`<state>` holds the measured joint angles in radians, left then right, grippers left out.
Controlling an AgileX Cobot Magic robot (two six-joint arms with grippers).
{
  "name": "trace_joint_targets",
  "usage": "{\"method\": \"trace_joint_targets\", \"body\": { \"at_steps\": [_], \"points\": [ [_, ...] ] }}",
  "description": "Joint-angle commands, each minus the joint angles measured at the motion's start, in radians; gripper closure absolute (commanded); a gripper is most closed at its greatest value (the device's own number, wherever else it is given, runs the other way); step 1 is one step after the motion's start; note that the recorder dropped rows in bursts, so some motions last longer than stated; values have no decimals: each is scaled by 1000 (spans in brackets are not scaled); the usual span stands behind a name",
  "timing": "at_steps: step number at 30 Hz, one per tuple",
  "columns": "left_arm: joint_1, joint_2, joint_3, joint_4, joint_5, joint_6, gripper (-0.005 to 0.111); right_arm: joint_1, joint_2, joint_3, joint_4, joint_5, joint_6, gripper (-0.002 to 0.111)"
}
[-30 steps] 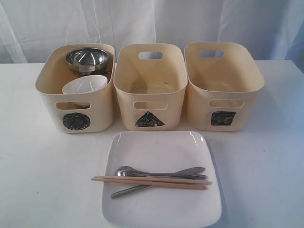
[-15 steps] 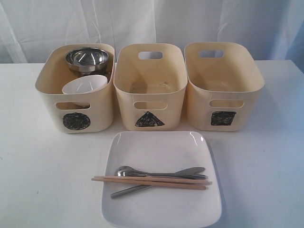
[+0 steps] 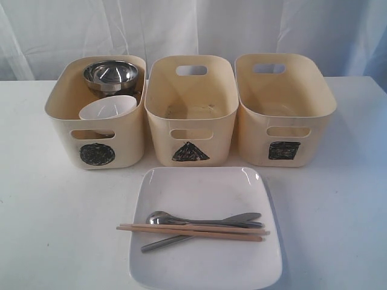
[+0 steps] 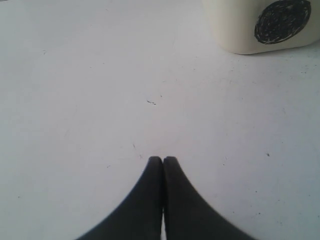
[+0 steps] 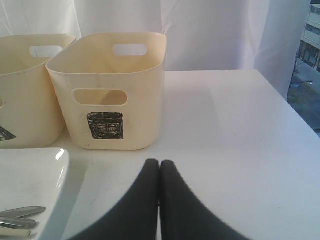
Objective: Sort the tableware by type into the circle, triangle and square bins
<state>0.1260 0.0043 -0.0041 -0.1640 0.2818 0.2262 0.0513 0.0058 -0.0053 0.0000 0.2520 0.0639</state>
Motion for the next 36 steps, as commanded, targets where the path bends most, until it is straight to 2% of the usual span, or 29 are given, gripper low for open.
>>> {"method": "trace_joint_targets", "body": {
  "at_steps": [1, 5, 8, 12, 25, 30, 36],
  "points": [
    [36, -4, 4, -2, 0, 2, 107, -2, -6, 5, 0, -13, 1, 108],
    [64, -4, 4, -2, 0, 2, 107, -2, -6, 5, 0, -13, 1, 108],
    [55, -4, 4, -2, 0, 2, 107, -2, -6, 5, 0, -13, 1, 108],
    [2, -4, 4, -2, 0, 2, 107, -2, -6, 5, 0, -13, 1, 108],
    [2, -4, 4, -2, 0, 2, 107, -2, -6, 5, 0, -13, 1, 108],
    [2, -4, 4, 77, -5, 2, 107, -2, -6, 5, 0, -13, 1, 108],
    [2, -4, 4, 84, -5, 2, 107, -2, -6, 5, 0, -13, 1, 108]
  ]
}}
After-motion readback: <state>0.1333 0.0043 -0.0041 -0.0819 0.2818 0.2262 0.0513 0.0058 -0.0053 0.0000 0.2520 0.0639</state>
